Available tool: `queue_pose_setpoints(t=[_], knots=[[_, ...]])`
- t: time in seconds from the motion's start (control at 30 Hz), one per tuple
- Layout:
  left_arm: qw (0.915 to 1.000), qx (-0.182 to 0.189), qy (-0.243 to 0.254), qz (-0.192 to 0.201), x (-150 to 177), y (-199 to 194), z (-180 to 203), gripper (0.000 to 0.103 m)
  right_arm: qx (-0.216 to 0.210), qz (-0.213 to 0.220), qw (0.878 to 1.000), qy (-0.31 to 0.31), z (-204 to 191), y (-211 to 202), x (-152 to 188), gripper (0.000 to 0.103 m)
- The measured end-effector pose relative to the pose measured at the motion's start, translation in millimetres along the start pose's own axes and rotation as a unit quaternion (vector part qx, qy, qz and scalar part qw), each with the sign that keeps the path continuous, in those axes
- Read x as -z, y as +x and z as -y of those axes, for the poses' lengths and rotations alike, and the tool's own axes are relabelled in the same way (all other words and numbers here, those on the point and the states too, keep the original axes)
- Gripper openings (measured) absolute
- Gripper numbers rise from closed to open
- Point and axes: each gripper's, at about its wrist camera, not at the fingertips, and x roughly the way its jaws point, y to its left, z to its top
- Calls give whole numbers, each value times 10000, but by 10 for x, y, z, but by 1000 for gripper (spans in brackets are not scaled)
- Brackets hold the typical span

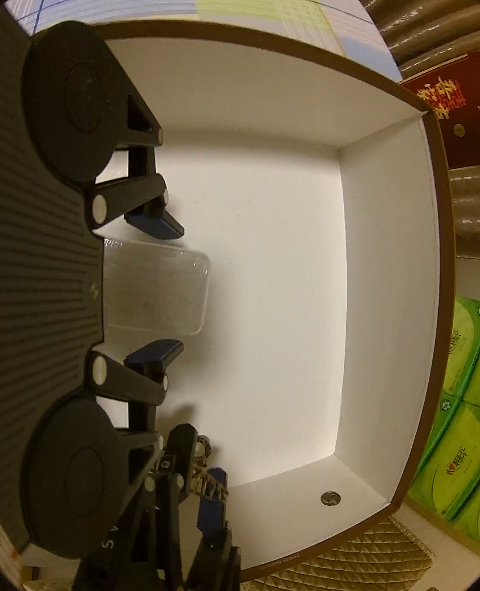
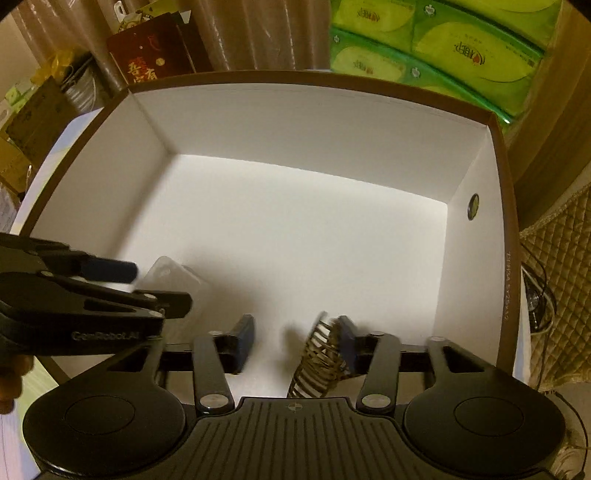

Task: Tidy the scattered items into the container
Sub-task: 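Carry both items into the box and open both tools to release them, then withdraw both tools from the box back toward the table items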

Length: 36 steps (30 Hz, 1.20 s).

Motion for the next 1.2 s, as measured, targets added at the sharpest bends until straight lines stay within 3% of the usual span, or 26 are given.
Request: queue_pose_setpoints(t=[0.3, 0.7, 0.97, 1.2], knots=[[9997, -126, 144, 144, 44, -155, 21, 68, -7, 302, 9995, -6, 1, -132, 53, 71], [9974, -304, 276, 587, 102, -566, 32, 73, -206, 851, 9959, 222, 64, -582, 186, 82], [9955, -363, 335, 811, 202, -802, 108, 76, 60, 1091, 9939, 148, -29, -746, 351, 87], [9920, -408, 426, 1113, 363, -1064, 155, 78, -1, 1524, 9874, 416, 16, -991, 476, 91]])
